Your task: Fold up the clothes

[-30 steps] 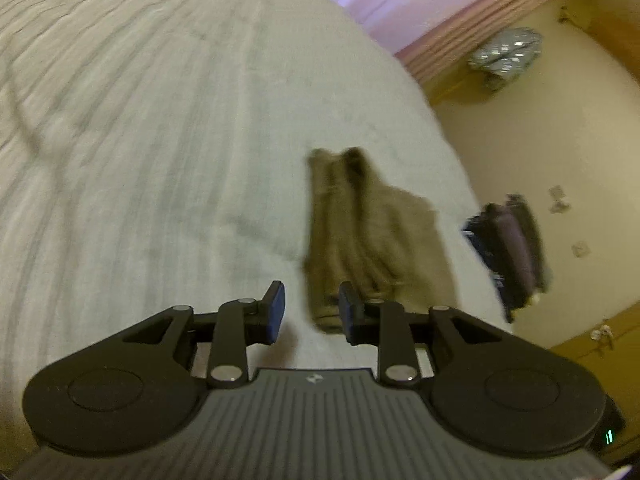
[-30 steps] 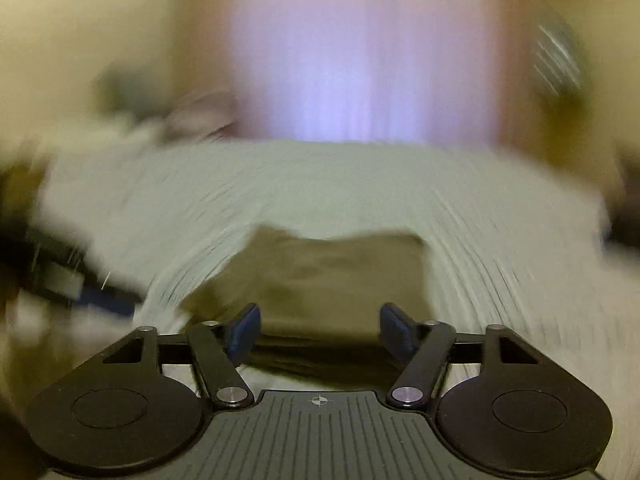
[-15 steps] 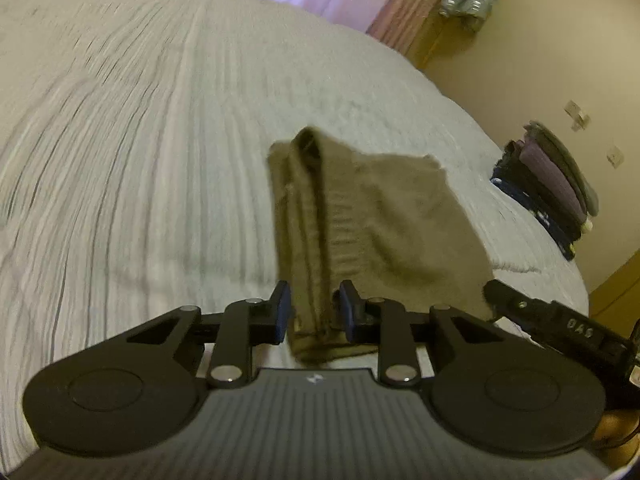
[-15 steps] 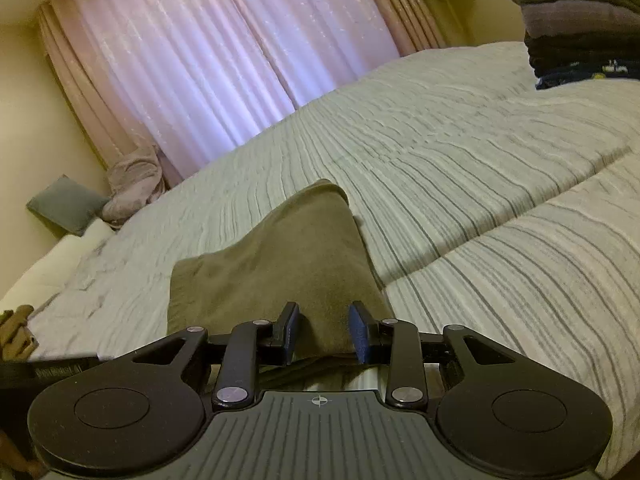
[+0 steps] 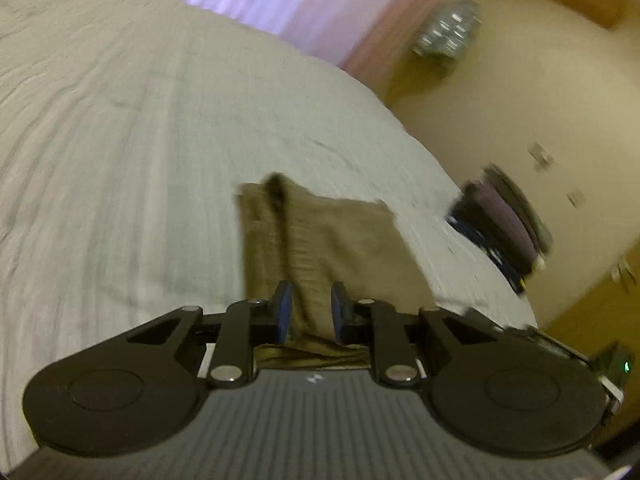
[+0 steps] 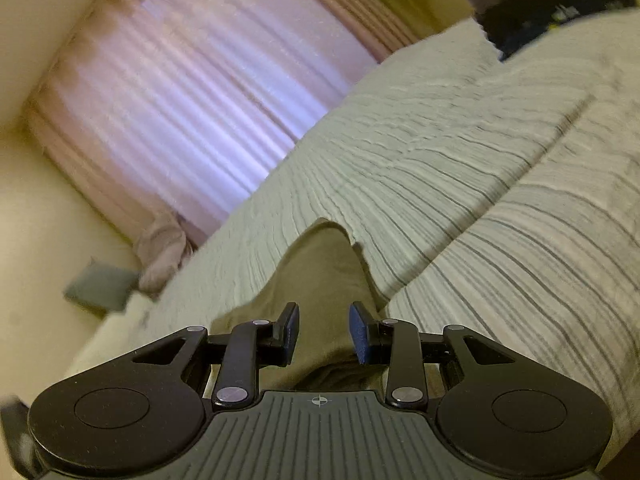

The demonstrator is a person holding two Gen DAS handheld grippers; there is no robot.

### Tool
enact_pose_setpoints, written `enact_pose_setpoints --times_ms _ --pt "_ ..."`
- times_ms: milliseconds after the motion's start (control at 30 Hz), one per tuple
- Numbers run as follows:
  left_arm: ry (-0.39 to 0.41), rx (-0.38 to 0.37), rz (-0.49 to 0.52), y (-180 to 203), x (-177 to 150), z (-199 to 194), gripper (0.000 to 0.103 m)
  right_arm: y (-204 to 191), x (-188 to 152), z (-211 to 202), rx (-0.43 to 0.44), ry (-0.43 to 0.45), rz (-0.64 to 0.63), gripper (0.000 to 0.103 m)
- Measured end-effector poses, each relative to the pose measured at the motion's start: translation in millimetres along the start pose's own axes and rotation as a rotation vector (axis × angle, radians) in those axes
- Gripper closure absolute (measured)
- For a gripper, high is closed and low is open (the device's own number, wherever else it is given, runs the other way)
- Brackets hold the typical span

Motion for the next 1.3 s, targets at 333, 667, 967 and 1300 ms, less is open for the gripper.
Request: enact_pose_setpoints --times_ms 333,667,967,1300 --pt "-0.062 0.149 -0.030 -5.6 -12.6 39.3 0.077 -16.8 -11.6 26.8 -0.211 -0.097 -0.195 0.070" --pt "-0.102 0.286 -0.015 22.8 -46.9 -22.9 0.080 -54.1 -45.6 -19.0 -0.297 -0.168 -0.252 0.069" --pt "-0.061 0.326 0.063 63.9 -77.7 -68.8 0.066 -70.9 -69.7 -70.3 -0.309 -0.130 -0.234 0.069" --pt "-0.015 0.345 0.113 89.5 -102.6 -98.0 0.061 -87.2 -88.4 -113.9 -0.281 -0.054 -0.242 0.068"
Point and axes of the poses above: each gripper's, at about its wrist camera, not at the fingertips, and z roughly the way its jaws point, y to its right, x to its top, the point moved 3 cm from there along z, roughly the way its jaws point, and after that the axes turned 15 degrees about -y, right-handed, at the moved point
